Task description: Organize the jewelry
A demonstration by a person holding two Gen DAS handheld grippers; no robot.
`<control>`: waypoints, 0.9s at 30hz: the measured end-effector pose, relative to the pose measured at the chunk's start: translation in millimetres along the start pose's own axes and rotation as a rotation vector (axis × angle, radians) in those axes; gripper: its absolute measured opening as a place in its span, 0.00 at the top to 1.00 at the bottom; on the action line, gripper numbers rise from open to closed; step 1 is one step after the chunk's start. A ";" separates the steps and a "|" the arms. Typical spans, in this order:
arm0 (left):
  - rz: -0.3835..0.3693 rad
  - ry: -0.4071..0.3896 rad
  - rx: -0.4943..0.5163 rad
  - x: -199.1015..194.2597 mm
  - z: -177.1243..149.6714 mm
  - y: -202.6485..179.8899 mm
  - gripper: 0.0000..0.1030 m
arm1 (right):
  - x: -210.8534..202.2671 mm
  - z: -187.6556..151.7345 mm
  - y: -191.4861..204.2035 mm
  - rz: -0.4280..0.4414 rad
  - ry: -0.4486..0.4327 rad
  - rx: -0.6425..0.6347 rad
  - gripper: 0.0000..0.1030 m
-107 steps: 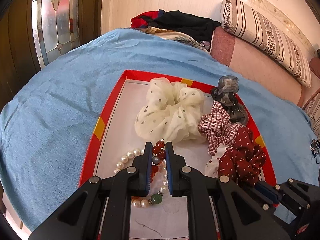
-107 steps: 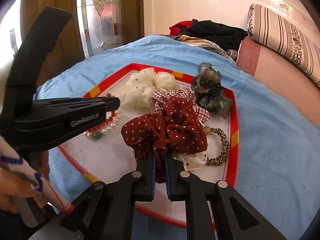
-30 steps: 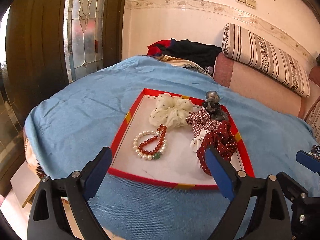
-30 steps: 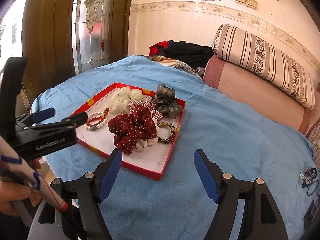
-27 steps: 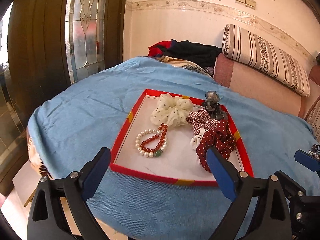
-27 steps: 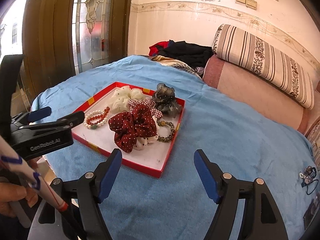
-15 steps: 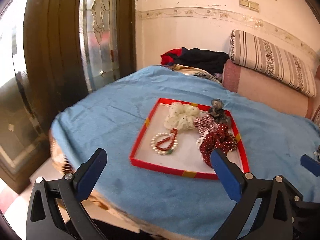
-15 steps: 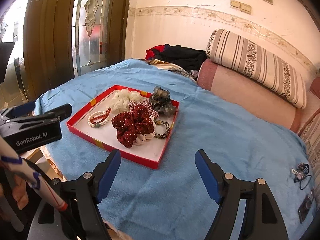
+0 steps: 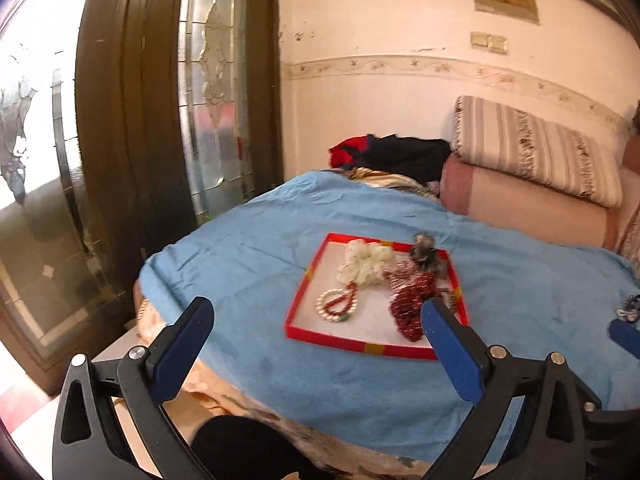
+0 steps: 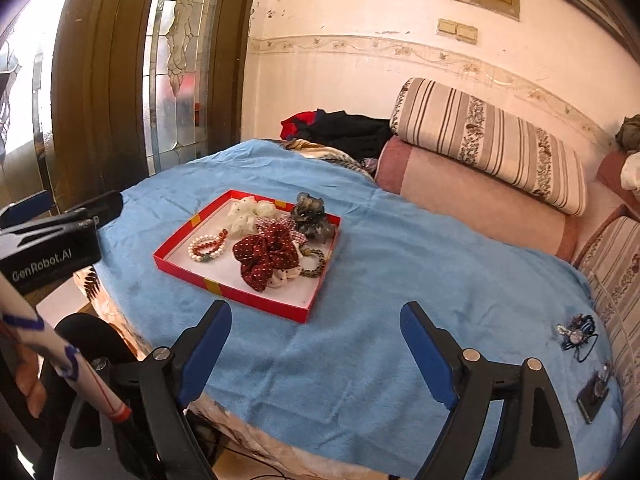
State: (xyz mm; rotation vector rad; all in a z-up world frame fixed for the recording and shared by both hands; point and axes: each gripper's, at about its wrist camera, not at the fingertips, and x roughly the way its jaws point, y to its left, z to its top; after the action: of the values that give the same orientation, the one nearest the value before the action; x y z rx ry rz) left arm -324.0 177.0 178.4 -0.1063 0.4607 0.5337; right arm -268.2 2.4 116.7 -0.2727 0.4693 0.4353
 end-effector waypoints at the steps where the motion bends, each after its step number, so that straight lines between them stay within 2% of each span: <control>1: 0.023 0.003 0.011 2.5 0.2 -1.8 0.00 | 0.0 -0.5 0.2 -0.005 0.002 -0.004 0.13; 5: 0.056 0.043 0.056 15.7 -4.0 -8.6 0.00 | 6.8 -3.2 0.4 -0.009 0.026 -0.010 0.13; 15: -0.012 0.129 0.076 46.2 -12.9 -30.9 0.00 | 31.8 -3.7 -1.7 -0.025 0.072 -0.034 0.13; 27: 0.003 0.183 0.105 75.9 -21.6 -41.6 0.00 | 62.6 -5.7 -1.3 -0.032 0.135 -0.053 0.13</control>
State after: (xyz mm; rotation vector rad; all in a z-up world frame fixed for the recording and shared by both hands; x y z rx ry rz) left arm -253.4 172.1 124.2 -0.0536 0.6664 0.5037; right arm -219.5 20.5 81.4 -0.3624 0.5854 0.4003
